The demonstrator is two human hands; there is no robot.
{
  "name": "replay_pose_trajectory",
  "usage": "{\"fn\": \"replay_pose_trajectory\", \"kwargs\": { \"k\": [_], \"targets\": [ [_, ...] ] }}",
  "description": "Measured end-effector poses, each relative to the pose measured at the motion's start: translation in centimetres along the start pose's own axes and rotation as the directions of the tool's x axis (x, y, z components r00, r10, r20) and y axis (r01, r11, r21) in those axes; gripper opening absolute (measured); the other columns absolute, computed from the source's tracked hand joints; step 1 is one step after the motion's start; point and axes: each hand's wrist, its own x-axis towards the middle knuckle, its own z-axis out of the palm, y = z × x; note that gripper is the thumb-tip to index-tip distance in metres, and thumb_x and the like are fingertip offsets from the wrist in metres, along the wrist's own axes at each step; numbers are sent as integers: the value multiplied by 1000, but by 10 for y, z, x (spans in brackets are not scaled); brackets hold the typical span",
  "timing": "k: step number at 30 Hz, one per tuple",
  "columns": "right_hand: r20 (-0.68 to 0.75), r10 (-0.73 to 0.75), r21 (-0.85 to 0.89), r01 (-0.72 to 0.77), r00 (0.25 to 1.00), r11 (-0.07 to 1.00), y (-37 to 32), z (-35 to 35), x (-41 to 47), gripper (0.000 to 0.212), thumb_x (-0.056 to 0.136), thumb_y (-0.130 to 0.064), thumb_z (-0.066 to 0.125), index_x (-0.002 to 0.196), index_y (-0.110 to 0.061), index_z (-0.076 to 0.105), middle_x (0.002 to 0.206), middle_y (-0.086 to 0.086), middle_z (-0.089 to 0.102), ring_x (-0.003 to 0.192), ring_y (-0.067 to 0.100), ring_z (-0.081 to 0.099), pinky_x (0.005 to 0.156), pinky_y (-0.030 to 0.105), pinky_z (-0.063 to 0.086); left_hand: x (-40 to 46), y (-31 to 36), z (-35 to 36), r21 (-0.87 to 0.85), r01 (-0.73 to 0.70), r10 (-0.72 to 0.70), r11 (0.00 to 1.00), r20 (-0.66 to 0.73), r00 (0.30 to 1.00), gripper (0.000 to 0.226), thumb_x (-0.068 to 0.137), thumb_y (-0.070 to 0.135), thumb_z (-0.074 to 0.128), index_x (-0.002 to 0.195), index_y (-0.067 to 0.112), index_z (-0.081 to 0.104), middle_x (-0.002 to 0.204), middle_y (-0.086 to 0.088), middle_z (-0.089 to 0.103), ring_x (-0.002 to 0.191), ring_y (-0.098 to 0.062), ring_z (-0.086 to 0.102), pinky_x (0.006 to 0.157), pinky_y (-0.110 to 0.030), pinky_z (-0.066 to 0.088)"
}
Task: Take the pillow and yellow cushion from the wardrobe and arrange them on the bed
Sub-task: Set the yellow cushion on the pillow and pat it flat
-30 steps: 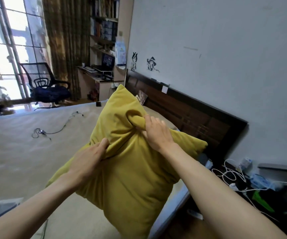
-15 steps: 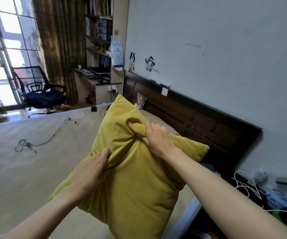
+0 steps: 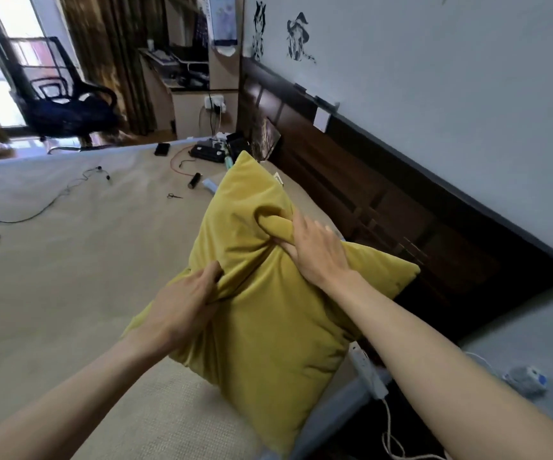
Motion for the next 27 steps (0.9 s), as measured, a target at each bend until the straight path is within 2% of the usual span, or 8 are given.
{"fn": "replay_pose_trajectory", "kwargs": {
  "k": [5, 8, 11, 15, 18, 21, 25, 27],
  "targets": [
    [25, -34, 35, 33, 999, 999, 68, 17, 27, 50, 99, -54, 45, 124, -11, 46, 118, 11, 63, 103, 31, 61, 84, 41, 45, 50, 42, 25, -13, 81, -79, 997, 110, 991, 32, 86, 28, 57, 109, 25, 35, 101, 2, 60, 87, -26, 59, 70, -45, 52],
    [26, -38, 67, 36, 999, 997, 99, 17, 41, 51, 99, -55, 43, 124, -11, 46, 117, 11, 64, 104, 30, 61, 86, 41, 47, 80, 55, 26, -14, 91, -89, 996, 133, 987, 34, 85, 25, 56, 111, 25, 33, 104, 0, 60, 88, -26, 58, 71, -44, 52],
    [29, -20, 97, 17, 999, 995, 123, 11, 58, 50, 99, -57, 41, 122, -12, 47, 117, 11, 64, 104, 31, 61, 88, 43, 48, 109, 66, 23, 31, 78, -81, 996, 103, 991, 35, 84, 25, 56, 111, 25, 34, 103, 0, 61, 87, -26, 58, 64, -37, 46],
    [-10, -15, 77, 16, 1000, 997, 149, -4, 82, 47, 99, -56, 41, 118, -13, 47, 115, 11, 64, 102, 32, 62, 87, 46, 48, 148, 78, 20, 66, 79, -83, 995, 62, 995, 35, 83, 23, 56, 111, 25, 35, 102, 0, 61, 88, -28, 59, 62, -36, 43],
    [-47, 4, 51, -1, 999, 999, 168, -19, 96, 49, 100, -54, 43, 124, -12, 45, 117, 12, 64, 101, 31, 62, 87, 47, 50, 181, 86, 18, 62, 62, -65, 996, 59, 996, 33, 83, 21, 55, 107, 26, 32, 96, -2, 60, 81, -26, 57, 60, -38, 44],
    [-89, 43, 20, -41, 995, 999, 188, -35, 110, 53, 100, -53, 44, 130, -10, 43, 119, 13, 64, 102, 32, 63, 88, 47, 51, 222, 90, 19, 61, 19, -22, 998, 42, 999, 32, 84, 20, 55, 109, 23, 35, 99, -5, 61, 84, -28, 58, 60, -35, 38],
    [-143, 106, -21, -110, 984, 994, 223, -59, 134, 60, 99, -55, 45, 136, -8, 39, 121, 15, 63, 103, 32, 63, 90, 45, 52, 294, 97, 18, -28, -17, 18, 999, 58, 998, 33, 88, 22, 50, 117, 25, 35, 113, -8, 60, 95, -29, 60, 71, -43, 51],
    [-163, 147, -50, -157, 976, 986, 240, -67, 151, 61, 99, -56, 44, 136, -8, 38, 122, 15, 63, 104, 32, 62, 90, 45, 50, 332, 97, 21, -48, -48, 50, 998, 45, 998, 33, 88, 22, 51, 117, 24, 35, 113, -9, 60, 95, -32, 61, 75, -46, 53]
  ]
}}
